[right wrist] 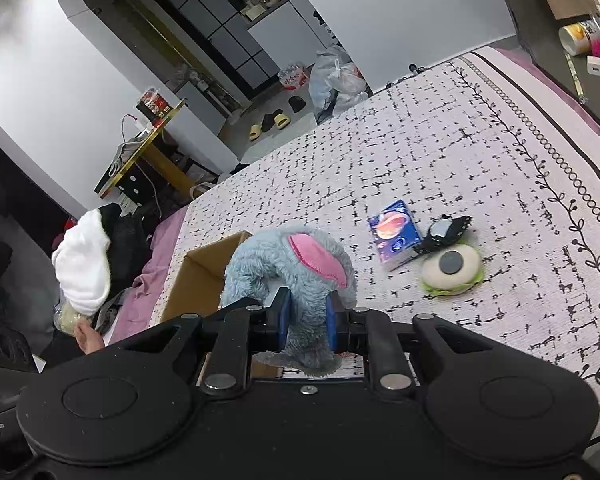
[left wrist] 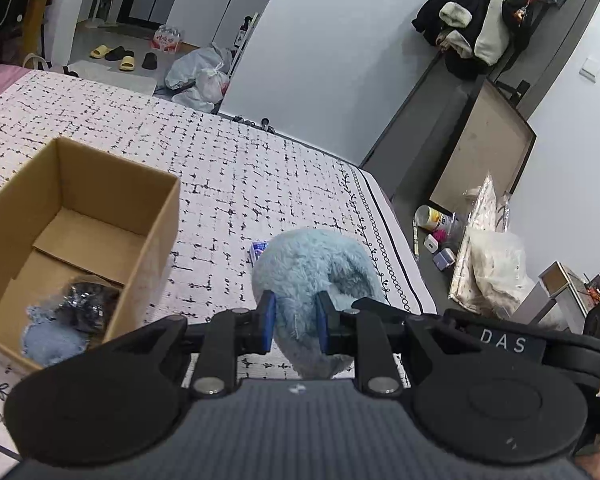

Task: Organize soft objects
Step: 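Lift the grey plush and carry it over the cardboard box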

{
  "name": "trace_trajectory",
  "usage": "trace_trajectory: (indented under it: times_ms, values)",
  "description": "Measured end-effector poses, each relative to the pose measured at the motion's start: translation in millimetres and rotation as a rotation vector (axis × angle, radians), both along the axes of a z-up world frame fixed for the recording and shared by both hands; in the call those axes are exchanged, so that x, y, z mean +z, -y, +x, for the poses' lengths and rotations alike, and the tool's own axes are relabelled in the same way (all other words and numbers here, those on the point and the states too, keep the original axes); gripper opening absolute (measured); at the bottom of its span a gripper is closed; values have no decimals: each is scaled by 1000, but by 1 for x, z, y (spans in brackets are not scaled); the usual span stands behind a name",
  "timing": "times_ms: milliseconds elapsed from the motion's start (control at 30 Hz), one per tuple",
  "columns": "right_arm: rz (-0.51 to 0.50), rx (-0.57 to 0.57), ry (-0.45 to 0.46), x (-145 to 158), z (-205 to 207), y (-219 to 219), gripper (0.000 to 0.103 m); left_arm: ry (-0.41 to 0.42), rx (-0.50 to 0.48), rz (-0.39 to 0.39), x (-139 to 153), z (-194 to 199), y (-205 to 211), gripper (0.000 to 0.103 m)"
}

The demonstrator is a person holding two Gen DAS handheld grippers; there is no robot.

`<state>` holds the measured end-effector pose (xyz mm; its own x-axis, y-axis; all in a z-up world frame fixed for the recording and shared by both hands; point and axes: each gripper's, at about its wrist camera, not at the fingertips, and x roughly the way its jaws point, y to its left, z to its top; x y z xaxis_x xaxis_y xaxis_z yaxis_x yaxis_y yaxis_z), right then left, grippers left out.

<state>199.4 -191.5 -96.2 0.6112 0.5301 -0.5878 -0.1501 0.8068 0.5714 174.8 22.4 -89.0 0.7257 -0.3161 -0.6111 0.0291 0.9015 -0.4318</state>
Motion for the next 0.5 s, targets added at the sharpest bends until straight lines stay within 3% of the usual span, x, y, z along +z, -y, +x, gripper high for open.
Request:
trace_trajectory:
  times_ms: [500]
  values:
    - [-63,36,48,26,0,-49,19,37,45,-49,16,-9,-45,20]
